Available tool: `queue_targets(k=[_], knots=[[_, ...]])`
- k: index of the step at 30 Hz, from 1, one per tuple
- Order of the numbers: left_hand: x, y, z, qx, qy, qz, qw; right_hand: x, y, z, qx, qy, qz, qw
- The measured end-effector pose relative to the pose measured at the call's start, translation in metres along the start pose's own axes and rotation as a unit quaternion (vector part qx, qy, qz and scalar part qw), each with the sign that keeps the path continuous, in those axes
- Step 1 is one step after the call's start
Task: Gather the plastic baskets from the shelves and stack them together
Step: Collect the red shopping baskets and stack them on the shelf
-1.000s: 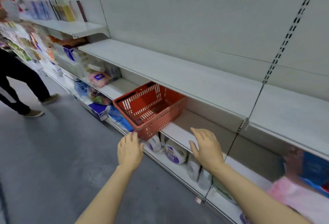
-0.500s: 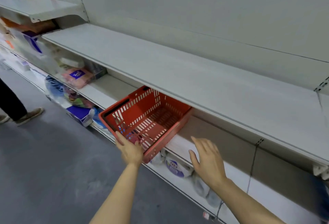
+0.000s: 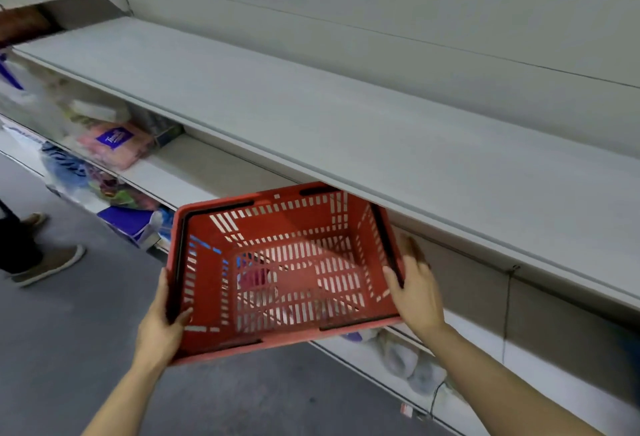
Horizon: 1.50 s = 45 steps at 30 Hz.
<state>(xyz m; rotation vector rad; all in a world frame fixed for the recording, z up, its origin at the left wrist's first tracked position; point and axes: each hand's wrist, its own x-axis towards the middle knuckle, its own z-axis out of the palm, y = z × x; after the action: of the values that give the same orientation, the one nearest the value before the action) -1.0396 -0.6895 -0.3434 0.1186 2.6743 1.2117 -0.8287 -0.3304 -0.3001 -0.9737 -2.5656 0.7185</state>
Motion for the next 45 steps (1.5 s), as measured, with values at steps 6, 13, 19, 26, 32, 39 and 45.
queue_targets(k=[6, 13, 19, 26, 32, 39, 45], knots=[[-0.007, -0.002, 0.005, -0.031, 0.035, -0.020, 0.999, -0.014, -0.005, 0.002, 0.176, -0.018, 0.074, 0.981], [-0.060, 0.019, -0.013, -0.033, 0.054, -0.035, 0.997, -0.053, -0.006, -0.033, 0.253, -0.003, 0.080, 0.964], [-0.144, 0.032, -0.030, -0.029, 0.084, -0.036, 0.995, -0.114, 0.017, -0.073, 0.294, -0.003, 0.084, 0.952], [-0.289, 0.046, -0.042, -0.031, 0.102, -0.028, 0.994, -0.217, 0.055, -0.148, 0.299, -0.002, 0.081, 0.951], [-0.378, 0.051, -0.062, -0.043, 0.121, -0.039, 0.991, -0.277, 0.068, -0.205, 0.312, 0.008, 0.060, 0.948], [-0.437, 0.071, -0.101, -0.028, 0.172, 0.003, 0.985, -0.328, 0.065, -0.244, 0.330, 0.045, 0.025, 0.943], [-0.487, 0.098, -0.122, -0.057, 0.190, 0.073, 0.977, -0.366, 0.071, -0.291, 0.339, 0.098, -0.008, 0.936]])
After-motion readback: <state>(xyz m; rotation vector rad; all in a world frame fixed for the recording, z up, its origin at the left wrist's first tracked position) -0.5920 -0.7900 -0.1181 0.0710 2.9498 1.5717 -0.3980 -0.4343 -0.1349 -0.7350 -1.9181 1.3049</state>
